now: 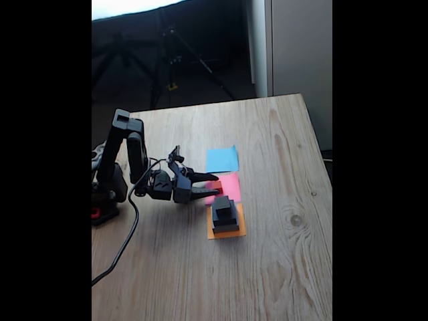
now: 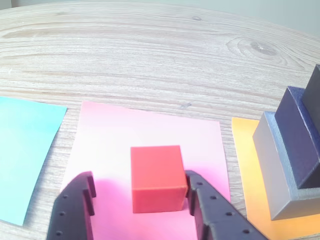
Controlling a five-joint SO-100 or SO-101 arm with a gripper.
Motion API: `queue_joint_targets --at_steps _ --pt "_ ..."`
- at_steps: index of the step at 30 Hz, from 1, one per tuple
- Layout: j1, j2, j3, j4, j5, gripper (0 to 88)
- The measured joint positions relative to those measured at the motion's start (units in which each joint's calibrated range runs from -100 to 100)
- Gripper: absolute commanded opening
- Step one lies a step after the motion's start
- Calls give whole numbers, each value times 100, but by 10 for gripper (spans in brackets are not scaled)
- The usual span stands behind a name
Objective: Tower of hanoi
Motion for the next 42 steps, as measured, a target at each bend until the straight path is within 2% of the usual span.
queue_joint_targets --at_steps 12,14,19,26,35,42 --pt "0 -1684 261 1345 0 189" --pt "0 -2121 348 1649 0 159" --pt "0 -3275 669 2450 0 7" --pt "21 -4942 1086 4067 0 4" --pt "268 -6892 600 7094 0 4" --pt "578 -7661 -1460 10456 0 4"
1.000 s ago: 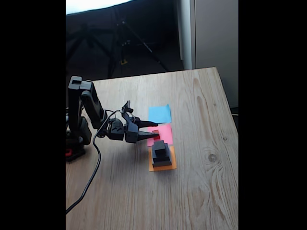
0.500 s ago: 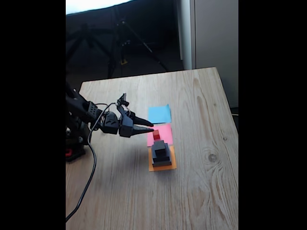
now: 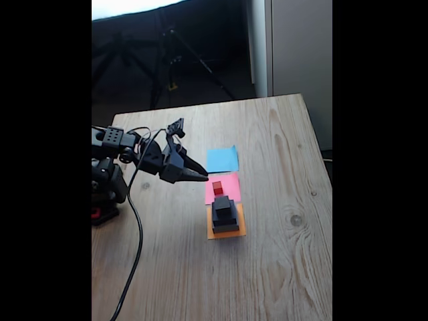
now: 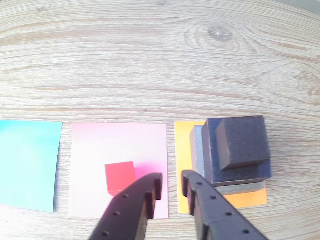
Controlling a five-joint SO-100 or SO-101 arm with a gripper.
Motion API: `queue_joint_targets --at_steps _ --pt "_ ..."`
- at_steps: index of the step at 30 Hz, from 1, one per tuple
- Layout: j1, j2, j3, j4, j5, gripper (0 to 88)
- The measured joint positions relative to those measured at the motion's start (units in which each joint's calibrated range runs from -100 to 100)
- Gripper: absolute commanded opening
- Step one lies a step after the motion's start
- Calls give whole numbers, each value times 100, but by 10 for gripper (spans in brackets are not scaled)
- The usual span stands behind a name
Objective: Tower of hanoi
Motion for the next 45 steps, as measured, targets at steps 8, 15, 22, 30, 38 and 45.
queue_joint_targets --at_steps 8,15,22,30,38,45 --pt "578 -34 -2529 2274 0 4" --pt "1239 -34 -3485 2882 0 4" --pt "1600 -34 -4103 3155 0 4" --pt "1838 -43 -4242 3387 0 56" --pt "1962 -385 -2251 2426 0 227" --pt "1941 -445 -252 288 0 311"
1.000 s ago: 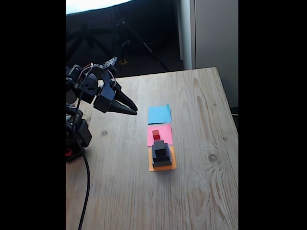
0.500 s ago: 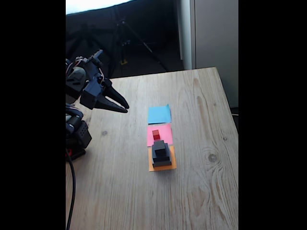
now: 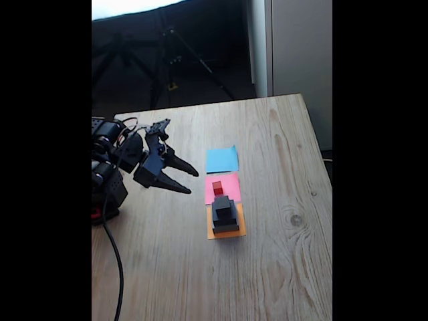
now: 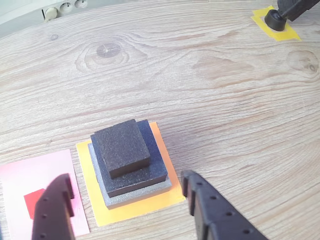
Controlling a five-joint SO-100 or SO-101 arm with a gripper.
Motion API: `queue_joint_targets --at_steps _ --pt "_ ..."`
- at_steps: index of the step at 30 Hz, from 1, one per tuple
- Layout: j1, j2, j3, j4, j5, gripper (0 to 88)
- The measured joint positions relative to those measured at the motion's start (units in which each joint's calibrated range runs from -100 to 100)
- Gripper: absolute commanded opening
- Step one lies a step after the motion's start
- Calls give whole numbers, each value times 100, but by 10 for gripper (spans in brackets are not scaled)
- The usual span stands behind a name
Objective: Tower of hanoi
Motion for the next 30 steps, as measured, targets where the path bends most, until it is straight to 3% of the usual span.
queue_joint_targets --at_steps 12,30 --pt "-103 1283 1086 -3467 0 324" --pt "-124 3660 1747 -7078 0 311"
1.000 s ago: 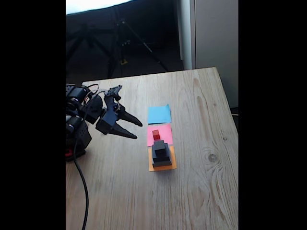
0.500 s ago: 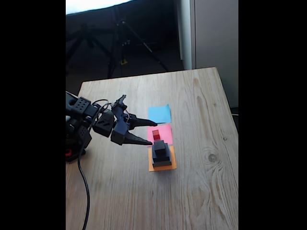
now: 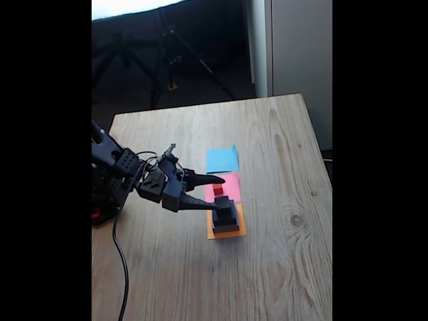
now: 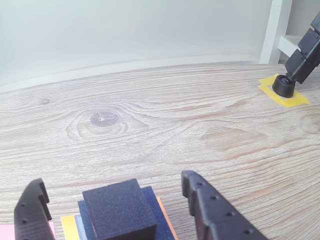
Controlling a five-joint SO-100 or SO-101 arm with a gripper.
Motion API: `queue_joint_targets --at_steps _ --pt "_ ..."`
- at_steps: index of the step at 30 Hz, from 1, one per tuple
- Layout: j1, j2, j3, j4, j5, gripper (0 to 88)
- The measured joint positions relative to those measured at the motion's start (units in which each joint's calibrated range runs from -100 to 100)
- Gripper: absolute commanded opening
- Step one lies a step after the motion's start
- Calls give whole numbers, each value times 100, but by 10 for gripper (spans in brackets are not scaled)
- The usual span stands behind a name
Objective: Tower of hanoi
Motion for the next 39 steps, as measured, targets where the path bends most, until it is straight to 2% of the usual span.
queue_joint_targets --at_steps 9,22,39 --pt "0 1223 87 -1441 0 311" --pt "-72 2334 139 -2730 0 311" --pt "-207 2993 -365 -3026 0 310"
